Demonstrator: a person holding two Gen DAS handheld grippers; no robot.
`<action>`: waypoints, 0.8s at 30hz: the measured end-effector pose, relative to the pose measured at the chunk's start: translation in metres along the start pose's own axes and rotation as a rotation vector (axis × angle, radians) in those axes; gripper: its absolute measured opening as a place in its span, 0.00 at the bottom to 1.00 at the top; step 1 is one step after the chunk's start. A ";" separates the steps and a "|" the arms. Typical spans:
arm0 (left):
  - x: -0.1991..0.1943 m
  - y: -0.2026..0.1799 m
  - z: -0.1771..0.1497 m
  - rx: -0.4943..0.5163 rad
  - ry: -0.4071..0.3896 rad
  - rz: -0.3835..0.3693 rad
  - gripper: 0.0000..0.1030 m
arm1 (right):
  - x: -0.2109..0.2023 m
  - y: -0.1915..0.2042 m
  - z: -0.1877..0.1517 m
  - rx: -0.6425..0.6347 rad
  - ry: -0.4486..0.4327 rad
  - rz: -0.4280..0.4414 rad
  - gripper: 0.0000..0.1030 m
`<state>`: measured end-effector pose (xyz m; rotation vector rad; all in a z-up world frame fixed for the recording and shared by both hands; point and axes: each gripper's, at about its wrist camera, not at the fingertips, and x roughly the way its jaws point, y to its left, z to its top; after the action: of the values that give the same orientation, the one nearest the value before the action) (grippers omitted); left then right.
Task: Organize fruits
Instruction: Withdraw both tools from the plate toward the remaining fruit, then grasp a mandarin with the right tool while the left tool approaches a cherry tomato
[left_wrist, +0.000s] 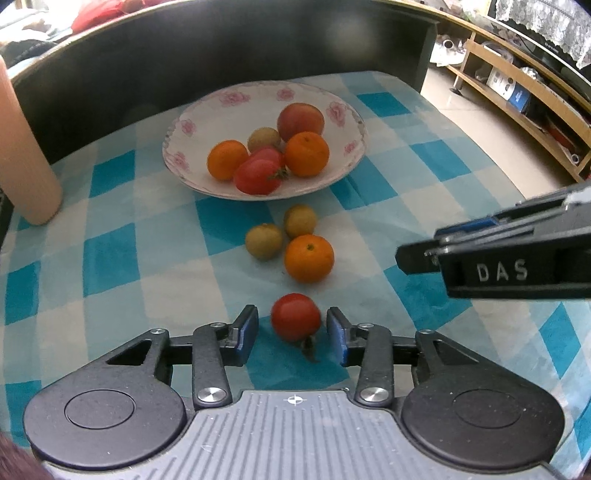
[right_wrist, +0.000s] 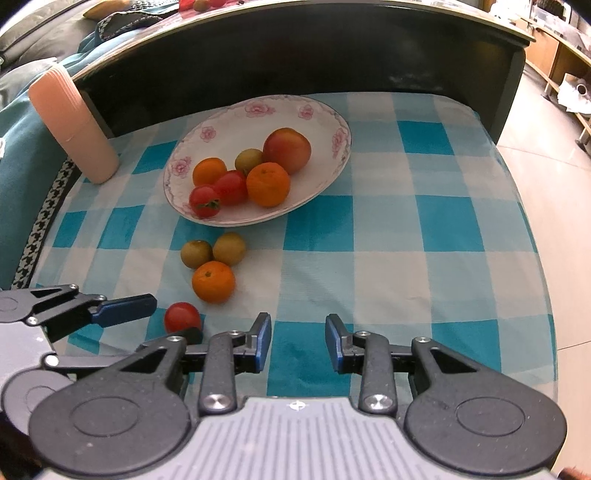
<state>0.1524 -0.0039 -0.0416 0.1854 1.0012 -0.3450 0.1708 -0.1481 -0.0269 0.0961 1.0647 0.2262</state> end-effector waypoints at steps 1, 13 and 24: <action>0.001 -0.001 0.000 0.003 0.000 0.002 0.44 | 0.000 0.000 0.001 0.001 -0.002 0.002 0.45; -0.009 0.004 -0.005 0.008 -0.018 -0.006 0.36 | 0.006 0.011 0.009 0.011 -0.008 0.055 0.45; -0.011 0.016 -0.009 -0.007 -0.005 -0.020 0.37 | 0.027 0.031 0.020 0.000 -0.003 0.113 0.55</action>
<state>0.1461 0.0159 -0.0375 0.1680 0.9993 -0.3602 0.1966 -0.1108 -0.0339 0.1565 1.0575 0.3285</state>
